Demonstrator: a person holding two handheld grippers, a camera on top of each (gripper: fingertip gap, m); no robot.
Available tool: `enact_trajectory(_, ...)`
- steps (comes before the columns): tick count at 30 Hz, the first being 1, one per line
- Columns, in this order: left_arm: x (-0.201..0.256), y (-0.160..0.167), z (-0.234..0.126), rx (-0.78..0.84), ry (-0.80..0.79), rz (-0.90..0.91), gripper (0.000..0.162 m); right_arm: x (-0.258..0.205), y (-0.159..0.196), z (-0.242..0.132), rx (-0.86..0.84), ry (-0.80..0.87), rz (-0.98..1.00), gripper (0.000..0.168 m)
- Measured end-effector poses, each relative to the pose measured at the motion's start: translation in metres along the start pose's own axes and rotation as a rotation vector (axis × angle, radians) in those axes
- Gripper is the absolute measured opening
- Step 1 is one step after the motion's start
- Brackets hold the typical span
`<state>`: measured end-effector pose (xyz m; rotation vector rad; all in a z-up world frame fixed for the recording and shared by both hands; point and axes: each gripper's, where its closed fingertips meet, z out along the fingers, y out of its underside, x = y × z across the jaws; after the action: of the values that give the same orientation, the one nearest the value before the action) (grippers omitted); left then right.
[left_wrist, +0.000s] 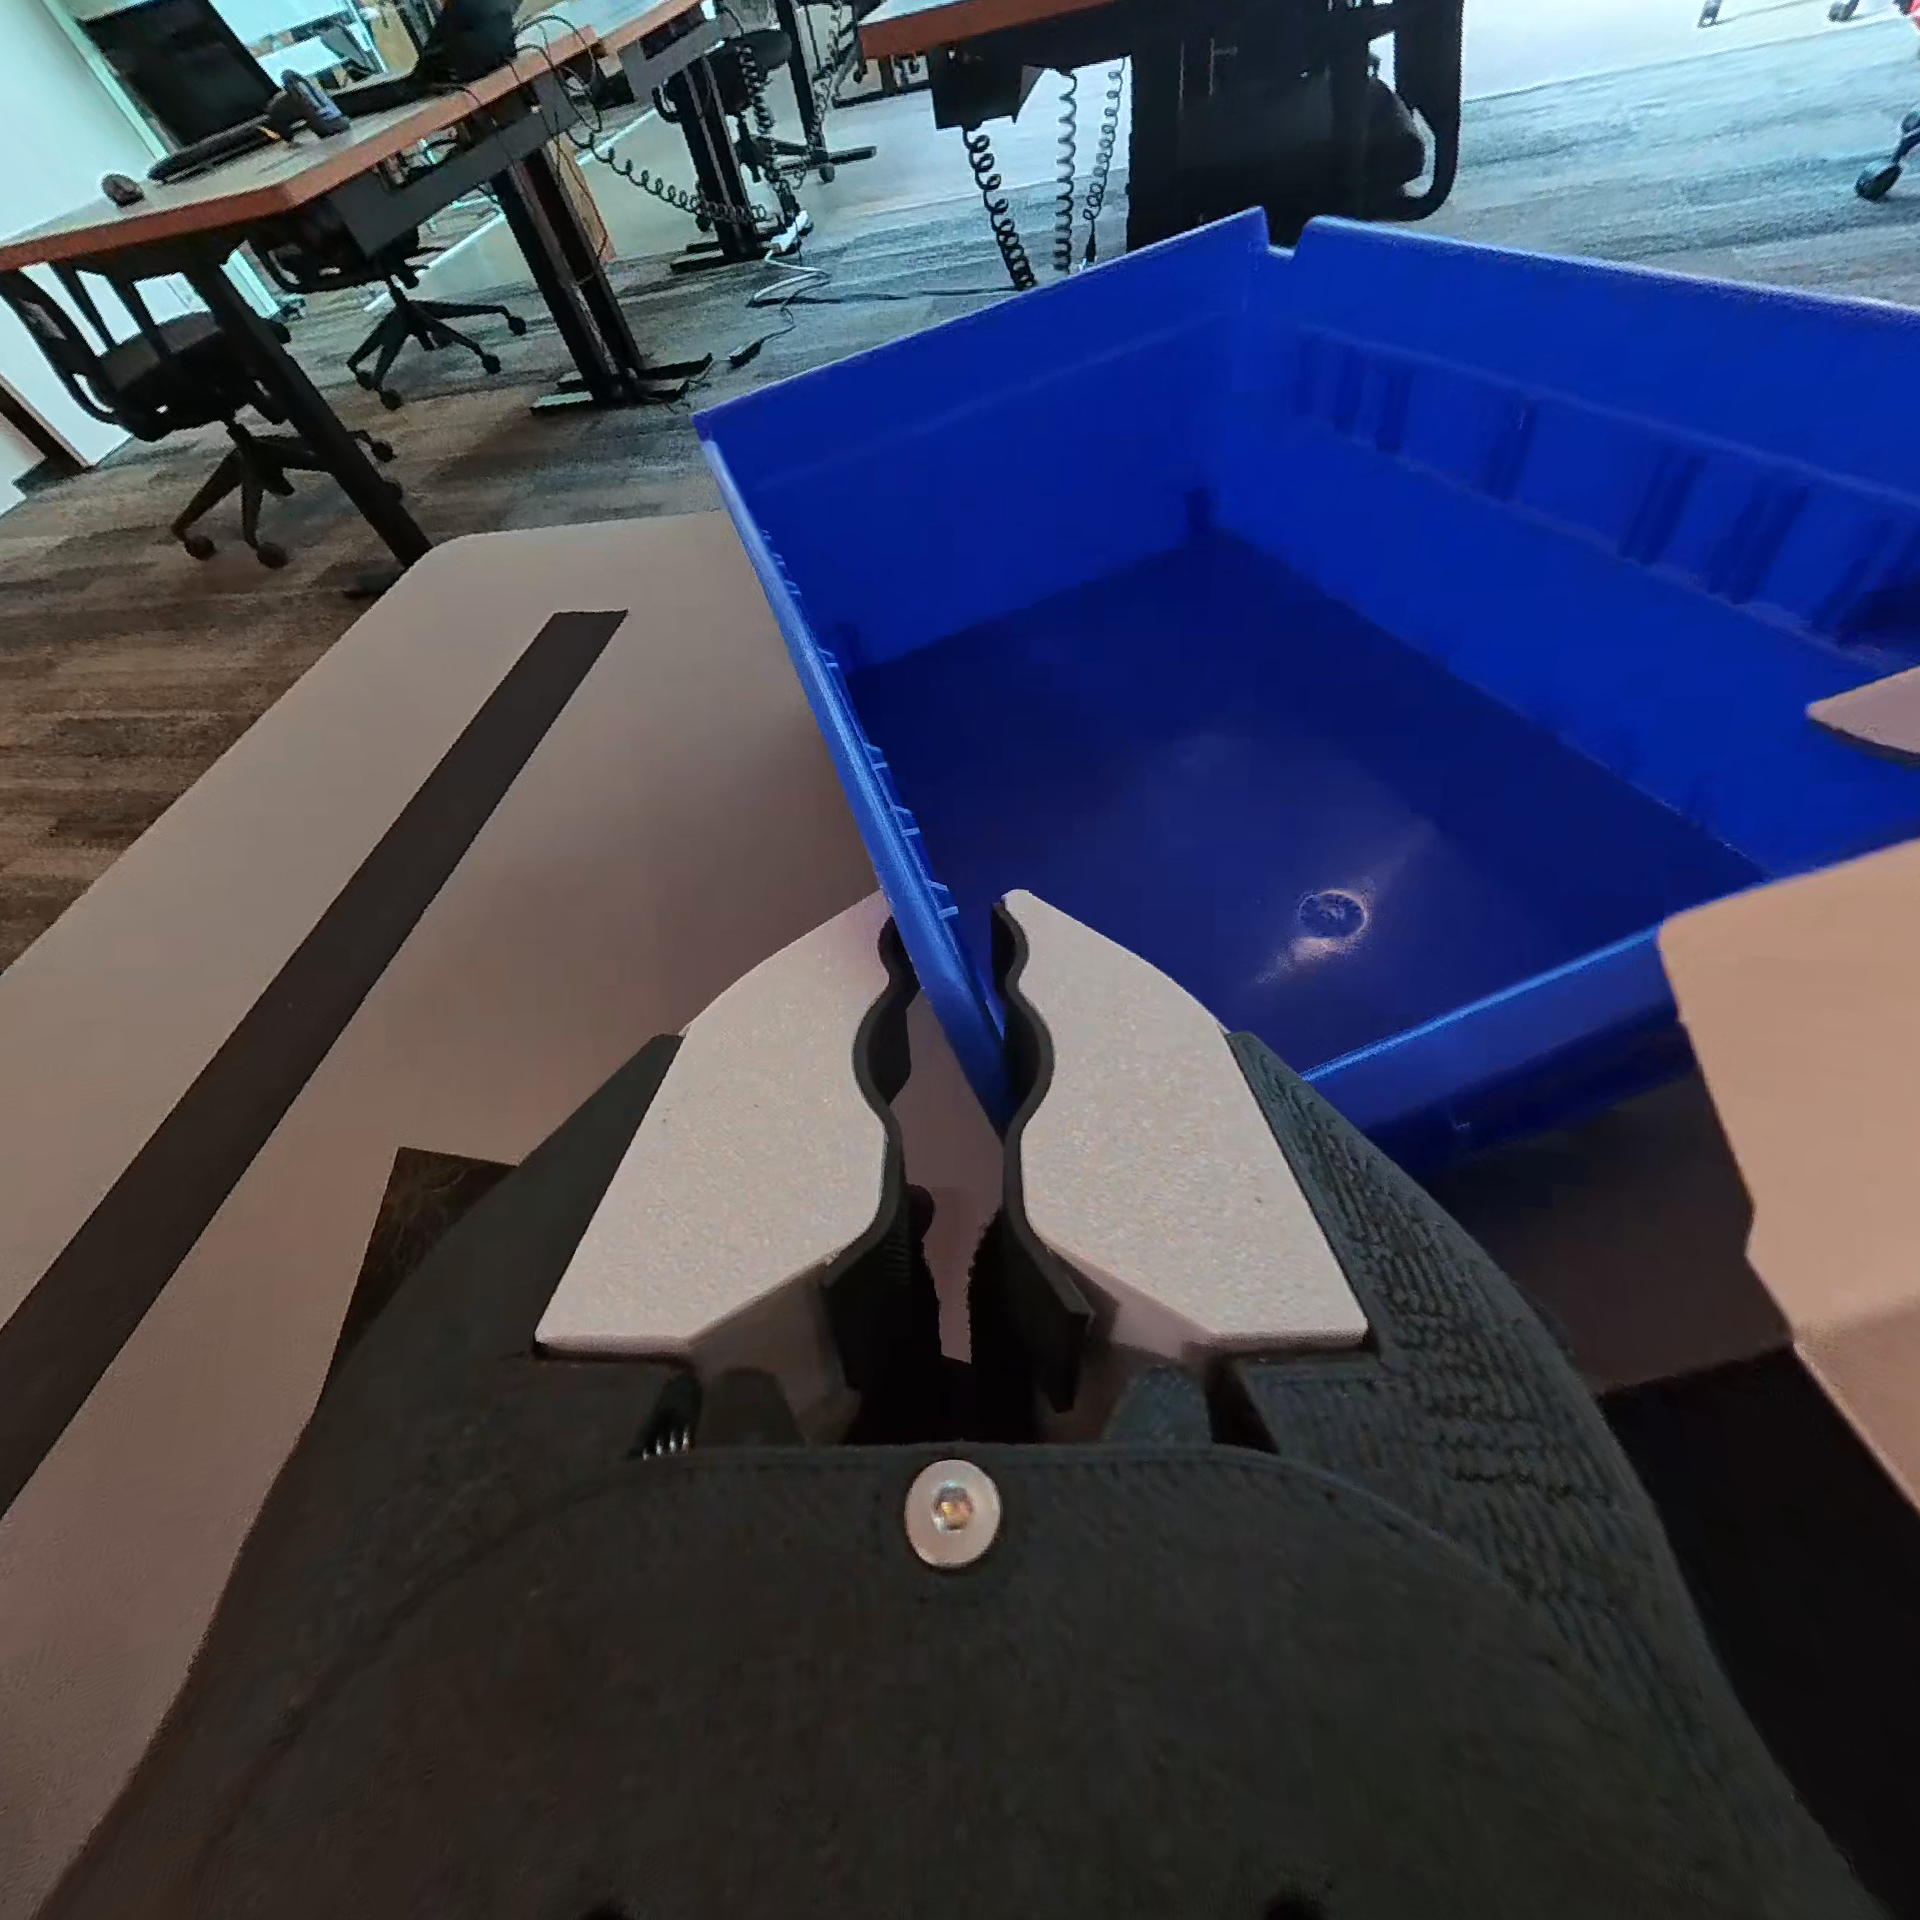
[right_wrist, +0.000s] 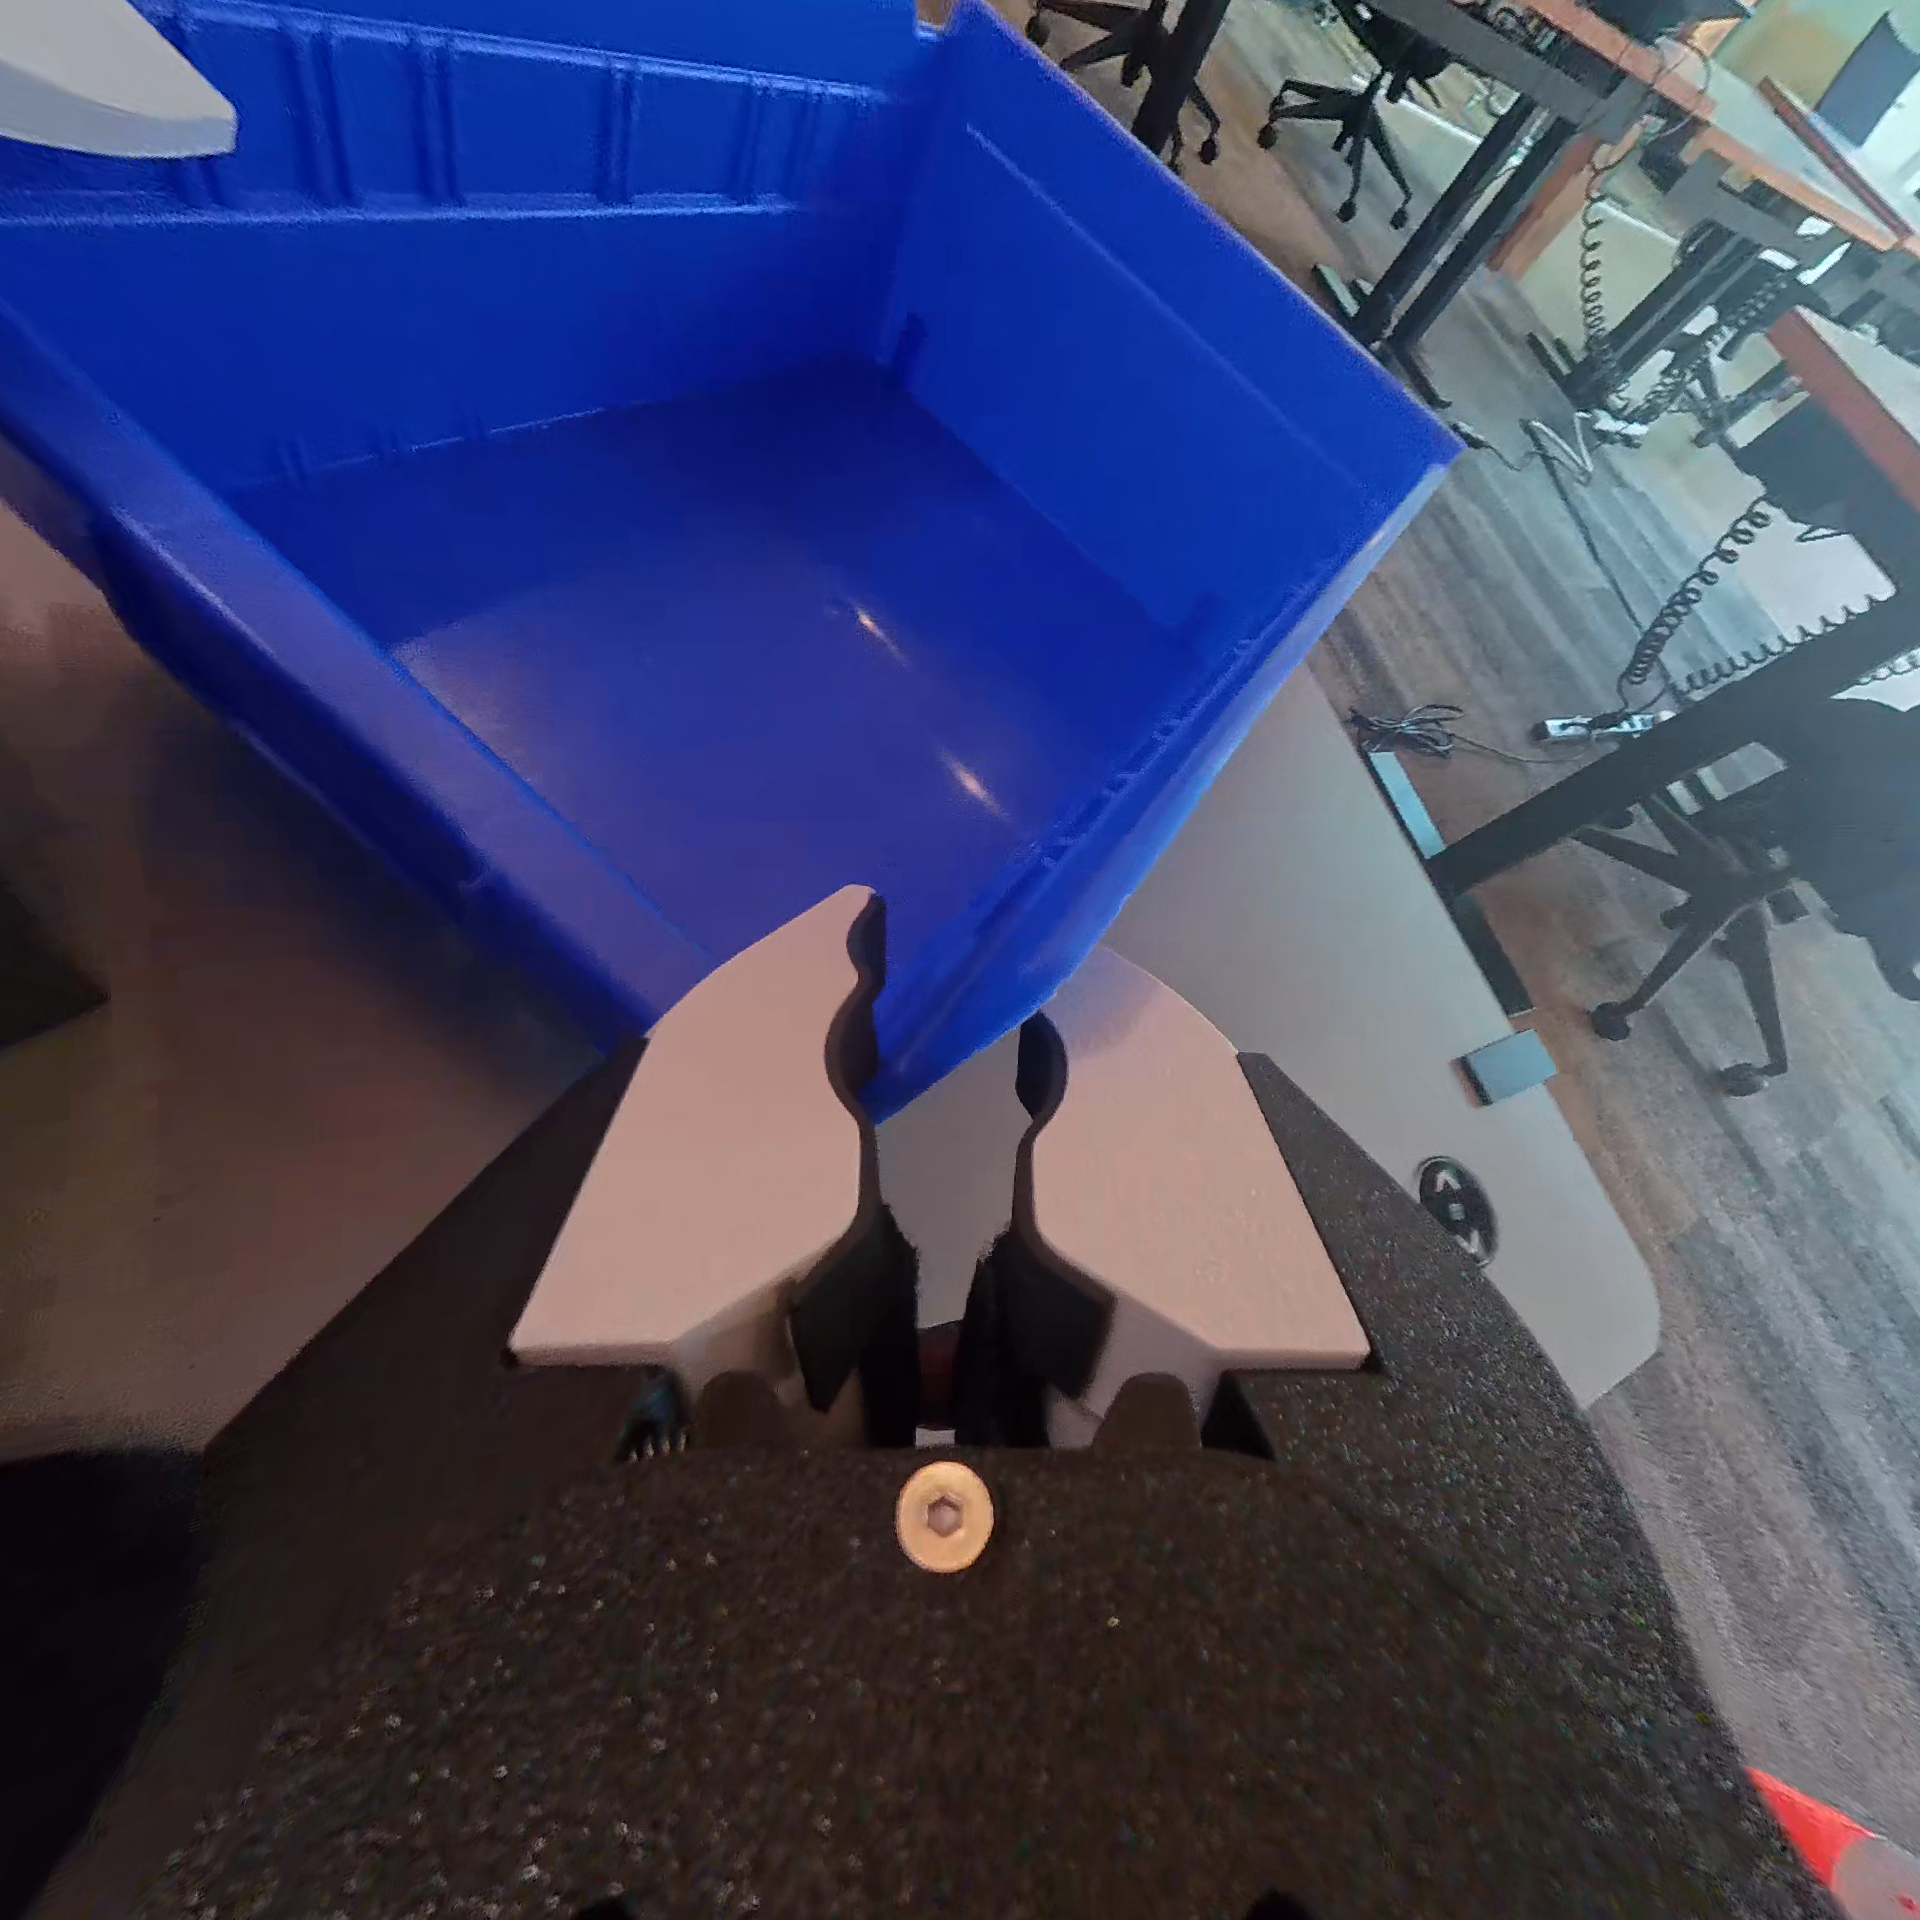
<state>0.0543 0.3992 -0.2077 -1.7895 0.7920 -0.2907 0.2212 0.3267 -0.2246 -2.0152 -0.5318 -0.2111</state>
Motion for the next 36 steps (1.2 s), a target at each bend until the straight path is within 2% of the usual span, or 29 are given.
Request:
enact_trajectory(6, 0.007, 0.022, -0.006, -0.025, -0.007, 0.013, 0.014, -0.018, 0.017, -0.003, -0.015, -0.05, 0.022, 0.029)
enact_trajectory(8, 0.009, 0.022, -0.01, -0.026, 0.006, 0.013, 0.021, -0.02, 0.017, -0.005, 0.013, -0.084, 0.047, 0.031)
enact_trajectory(9, 0.008, 0.02, -0.014, -0.022, 0.012, 0.007, 0.03, -0.021, 0.015, -0.006, 0.035, -0.13, 0.072, 0.038)
enact_trajectory(10, 0.006, 0.016, -0.022, -0.007, 0.019, 0.0, 0.038, -0.021, 0.01, -0.009, 0.082, -0.184, 0.11, 0.06)
enact_trajectory(11, 0.003, 0.012, -0.031, 0.014, 0.028, -0.005, 0.044, -0.016, 0.006, -0.014, 0.122, -0.213, 0.159, 0.071)
enact_trajectory(14, -0.013, 0.006, -0.067, 0.081, 0.049, -0.015, 0.052, 0.003, -0.009, -0.037, 0.248, -0.32, 0.268, 0.089)
enact_trajectory(16, -0.014, 0.009, -0.094, 0.115, 0.143, -0.03, 0.052, -0.005, -0.025, -0.064, 0.36, -0.518, 0.266, 0.093)
enact_trajectory(18, 0.004, 0.014, -0.127, 0.15, 0.341, -0.043, 0.055, -0.027, -0.037, -0.099, 0.448, -0.78, 0.246, 0.095)
enact_trajectory(19, 0.015, 0.017, -0.143, 0.168, 0.435, -0.057, 0.06, -0.037, -0.039, -0.115, 0.469, -0.887, 0.245, 0.102)
enact_trajectory(21, 0.036, 0.023, -0.166, 0.179, 0.57, -0.082, 0.071, -0.058, -0.042, -0.135, 0.489, -1.014, 0.213, 0.11)
enact_trajectory(23, 0.055, 0.035, -0.171, 0.131, 0.611, -0.068, 0.078, -0.087, -0.038, -0.142, 0.466, -1.072, 0.108, 0.119)
enact_trajectory(25, 0.07, 0.052, -0.164, 0.04, 0.563, -0.005, 0.078, -0.121, -0.024, -0.139, 0.379, -1.109, -0.047, 0.129)
enact_trajectory(27, 0.085, 0.062, -0.159, -0.006, 0.526, 0.044, 0.068, -0.144, -0.011, -0.13, 0.269, -1.124, -0.128, 0.132)
enact_trajectory(31, 0.116, 0.06, -0.163, 0.019, 0.574, 0.05, 0.054, -0.172, -0.018, -0.137, 0.261, -1.243, -0.03, 0.119)
enact_trajectory(33, 0.127, 0.053, -0.164, 0.039, 0.595, 0.033, 0.043, -0.179, -0.022, -0.135, 0.272, -1.253, -0.001, 0.115)
enact_trajectory(36, 0.144, 0.044, -0.163, 0.045, 0.624, 0.038, 0.038, -0.177, -0.025, -0.129, 0.291, -1.218, 0.011, 0.113)
